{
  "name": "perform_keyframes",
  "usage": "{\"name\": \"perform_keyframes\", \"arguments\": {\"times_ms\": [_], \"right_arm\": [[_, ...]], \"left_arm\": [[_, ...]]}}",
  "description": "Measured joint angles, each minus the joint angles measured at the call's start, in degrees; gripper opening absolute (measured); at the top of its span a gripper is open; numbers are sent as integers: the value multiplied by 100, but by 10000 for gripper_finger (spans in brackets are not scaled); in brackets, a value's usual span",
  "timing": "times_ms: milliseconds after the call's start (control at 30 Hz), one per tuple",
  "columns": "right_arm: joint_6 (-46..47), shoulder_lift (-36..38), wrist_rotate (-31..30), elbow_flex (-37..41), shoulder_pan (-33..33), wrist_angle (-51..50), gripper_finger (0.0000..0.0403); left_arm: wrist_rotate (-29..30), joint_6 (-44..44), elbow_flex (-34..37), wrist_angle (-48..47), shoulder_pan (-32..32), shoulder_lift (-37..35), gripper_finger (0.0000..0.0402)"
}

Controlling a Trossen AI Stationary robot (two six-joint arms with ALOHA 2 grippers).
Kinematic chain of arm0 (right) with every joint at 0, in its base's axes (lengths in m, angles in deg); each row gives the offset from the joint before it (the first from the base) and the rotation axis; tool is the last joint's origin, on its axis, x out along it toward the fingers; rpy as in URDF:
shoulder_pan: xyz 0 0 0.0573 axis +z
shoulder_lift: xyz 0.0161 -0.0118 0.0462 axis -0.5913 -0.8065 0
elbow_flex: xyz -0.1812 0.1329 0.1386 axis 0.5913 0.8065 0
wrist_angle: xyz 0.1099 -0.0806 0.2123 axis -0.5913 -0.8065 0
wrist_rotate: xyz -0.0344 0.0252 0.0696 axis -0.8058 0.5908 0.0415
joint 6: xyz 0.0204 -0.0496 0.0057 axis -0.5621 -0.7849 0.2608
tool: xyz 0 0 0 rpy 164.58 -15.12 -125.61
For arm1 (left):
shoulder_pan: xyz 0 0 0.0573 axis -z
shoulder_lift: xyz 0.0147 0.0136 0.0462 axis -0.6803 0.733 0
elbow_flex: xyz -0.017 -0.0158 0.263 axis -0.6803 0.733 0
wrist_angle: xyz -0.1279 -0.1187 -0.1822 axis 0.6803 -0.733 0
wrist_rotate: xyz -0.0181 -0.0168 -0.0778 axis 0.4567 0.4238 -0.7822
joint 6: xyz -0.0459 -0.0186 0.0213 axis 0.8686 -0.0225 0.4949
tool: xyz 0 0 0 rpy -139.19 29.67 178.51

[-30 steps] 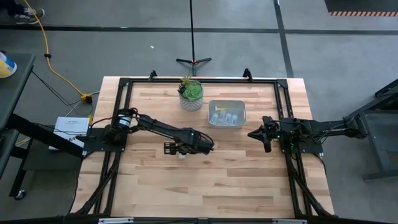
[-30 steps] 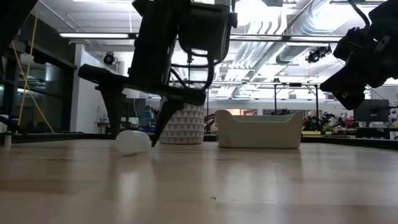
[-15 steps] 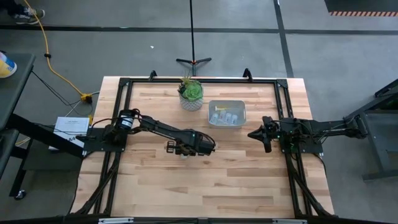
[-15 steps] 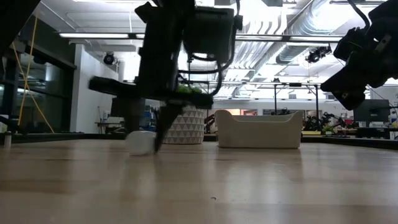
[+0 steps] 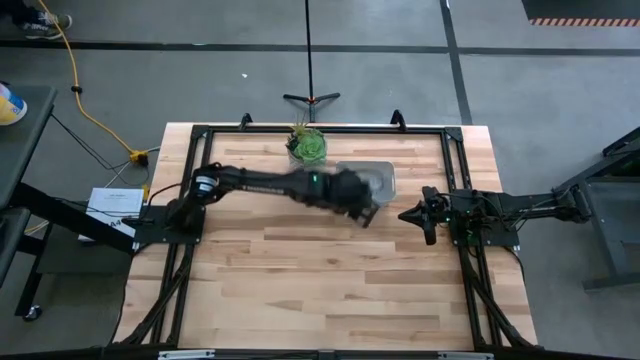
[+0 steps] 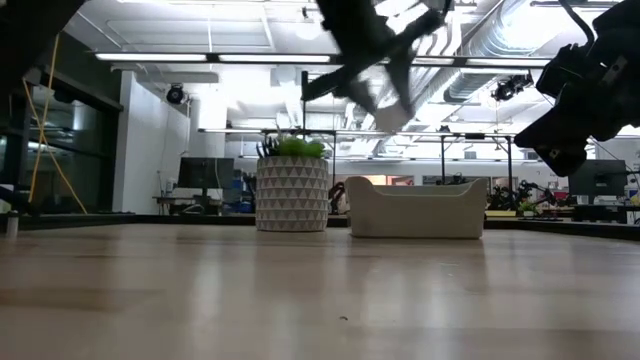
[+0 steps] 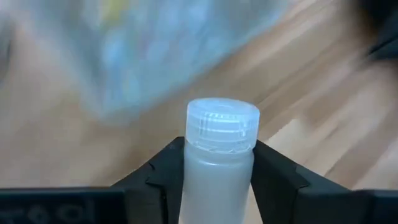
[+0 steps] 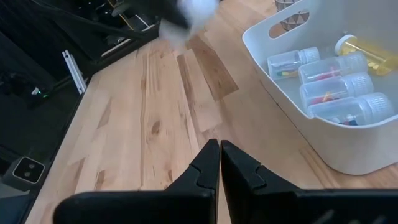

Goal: Pick and place pill bottles into a basket
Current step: Put the white medicine bottle into the gray bin, then return to Home Position

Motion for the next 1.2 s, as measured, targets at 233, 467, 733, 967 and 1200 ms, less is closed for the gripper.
{"name": "perform_keyframes", "arguments": {"times_ms": [233, 467, 733, 967, 1200], "right_arm": [[-2, -2, -125, -4, -2, -24, 7], [-5, -2, -161, -7, 0, -30, 7], [-4, -26, -184, -7, -2, -33, 7], [-3, -93, -408, -7, -2, -23, 7], [-2, -161, -562, -7, -1, -15, 7]], "left_arm": [[-156, -2396, -367, 1641, -706, -11, 201], [-1036, -3843, -367, 1938, -1255, 189, 198], [-2246, -4504, -365, 2263, -1620, 562, 195], [-2501, -4637, -378, 2922, -1677, 932, 214], [-2387, -4580, -367, 3016, -1677, 1193, 163]]}}
